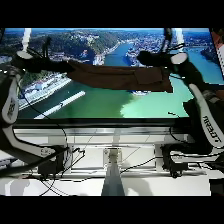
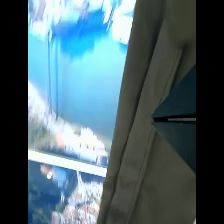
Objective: Fold the clothes and pants, and hang the long-sleeved shirts on hangers.
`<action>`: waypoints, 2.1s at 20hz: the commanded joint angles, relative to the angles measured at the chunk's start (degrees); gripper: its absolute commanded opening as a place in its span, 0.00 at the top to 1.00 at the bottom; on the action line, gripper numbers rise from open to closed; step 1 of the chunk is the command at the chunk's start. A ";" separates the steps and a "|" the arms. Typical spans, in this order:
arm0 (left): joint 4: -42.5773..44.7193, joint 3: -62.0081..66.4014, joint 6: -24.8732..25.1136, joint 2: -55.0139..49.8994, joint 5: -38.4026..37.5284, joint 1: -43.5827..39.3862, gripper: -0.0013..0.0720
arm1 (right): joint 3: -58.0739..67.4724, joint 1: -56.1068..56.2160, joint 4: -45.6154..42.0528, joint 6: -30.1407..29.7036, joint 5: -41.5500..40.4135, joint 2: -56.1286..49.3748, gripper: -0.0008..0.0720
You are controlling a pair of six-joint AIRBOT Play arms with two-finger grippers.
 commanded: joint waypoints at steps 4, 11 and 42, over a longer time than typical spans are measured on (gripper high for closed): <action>-0.04 0.55 -2.03 20.50 -4.87 -0.04 0.97 | 12.87 18.27 -0.37 9.31 0.42 -14.82 0.97; 0.31 0.50 -2.03 25.09 -4.85 0.85 0.97 | 26.99 31.10 -2.51 17.07 5.62 -24.70 0.97; -14.62 0.50 -1.38 2.05 11.34 -14.58 0.03 | 16.04 -10.23 -4.37 8.63 33.57 -24.09 0.12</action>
